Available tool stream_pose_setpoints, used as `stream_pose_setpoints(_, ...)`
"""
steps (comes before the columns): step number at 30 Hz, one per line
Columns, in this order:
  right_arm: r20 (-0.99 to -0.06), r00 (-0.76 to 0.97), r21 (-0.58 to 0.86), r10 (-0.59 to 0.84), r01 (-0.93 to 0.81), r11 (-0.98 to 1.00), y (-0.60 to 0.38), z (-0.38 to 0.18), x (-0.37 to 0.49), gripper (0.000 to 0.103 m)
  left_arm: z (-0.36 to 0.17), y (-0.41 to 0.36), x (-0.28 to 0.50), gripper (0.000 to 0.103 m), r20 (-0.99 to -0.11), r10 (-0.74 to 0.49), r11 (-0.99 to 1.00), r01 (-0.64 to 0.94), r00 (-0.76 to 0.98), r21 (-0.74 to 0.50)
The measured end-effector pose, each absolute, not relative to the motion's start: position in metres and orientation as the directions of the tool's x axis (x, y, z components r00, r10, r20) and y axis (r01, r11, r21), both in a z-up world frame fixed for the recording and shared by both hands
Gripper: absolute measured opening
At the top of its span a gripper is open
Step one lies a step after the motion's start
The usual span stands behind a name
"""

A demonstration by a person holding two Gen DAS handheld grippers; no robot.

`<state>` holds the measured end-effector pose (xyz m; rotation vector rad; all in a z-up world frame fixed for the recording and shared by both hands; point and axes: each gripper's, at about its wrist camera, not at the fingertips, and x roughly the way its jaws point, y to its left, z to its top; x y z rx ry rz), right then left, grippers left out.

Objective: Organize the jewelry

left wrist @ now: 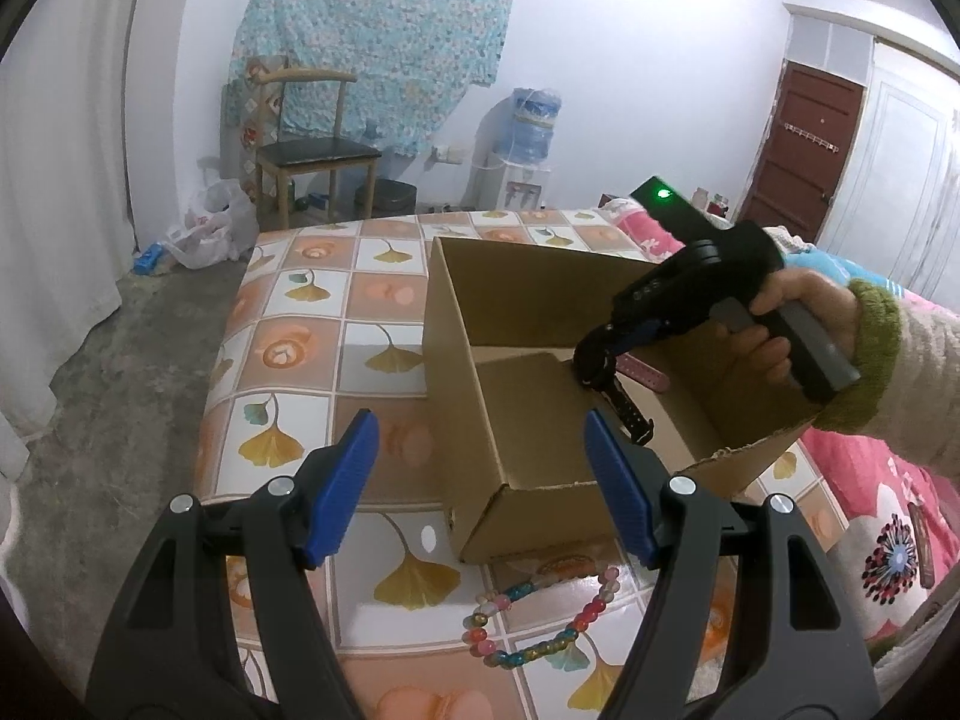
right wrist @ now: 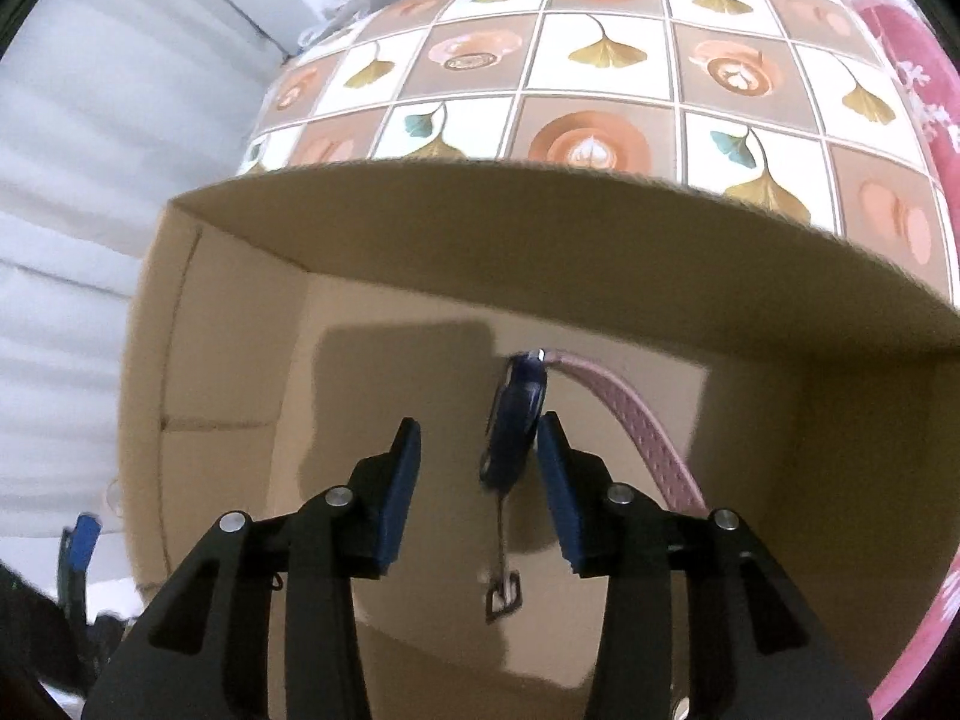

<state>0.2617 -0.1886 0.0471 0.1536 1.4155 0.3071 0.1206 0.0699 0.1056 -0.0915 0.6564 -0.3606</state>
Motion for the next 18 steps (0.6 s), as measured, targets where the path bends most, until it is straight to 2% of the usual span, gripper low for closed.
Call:
stream_pose_setpoints(4,-0.965,0.099,0.233,0.243,-0.103,0.967,-0.184,0.033,0.267,0.04,0.105,0.073,0.119,0.068,-0.578,-0.352,0.936,0.292,0.736,-0.197)
stream_pose_setpoints(7,-0.963,0.105,0.237,0.249,-0.119,0.964,-0.183,0.028,0.267,0.017,0.105,0.075,0.119,0.068,-0.577,-0.348,0.937,0.289,0.739,-0.195)
stream_pose_setpoints(8,-0.958,0.113,0.247,0.262,-0.136,0.96,-0.182,0.031,0.265,0.015,0.106,0.075,0.118,0.068,-0.577,-0.348,0.937,0.289,0.739,-0.195)
stream_pose_setpoints(10,-0.933,0.125,0.31,0.338,-0.204,0.929,-0.173,0.045,0.26,0.015,0.105,0.076,0.118,0.068,-0.579,-0.346,0.938,0.287,0.738,-0.194)
stream_pose_setpoints(12,-0.867,0.133,0.416,0.481,-0.34,0.843,-0.159,0.075,0.249,0.015,0.105,0.077,0.119,0.068,-0.582,-0.341,0.94,0.284,0.738,-0.19)
stream_pose_setpoints(14,-0.801,0.158,0.436,0.577,-0.506,0.744,-0.145,0.109,0.232,0.015,0.104,0.078,0.118,0.068,-0.584,-0.338,0.941,0.282,0.738,-0.187)
stream_pose_setpoints(16,-0.802,0.123,0.412,0.585,-0.594,0.691,-0.135,0.125,0.223,0.015,0.103,0.078,0.12,0.068,-0.59,-0.332,0.943,0.276,0.736,-0.186)
stream_pose_setpoints(18,-0.848,0.054,0.388,0.528,-0.614,0.687,-0.13,0.11,0.223,0.015,0.101,0.078,0.122,0.068,-0.594,-0.331,0.943,0.272,0.733,-0.19)
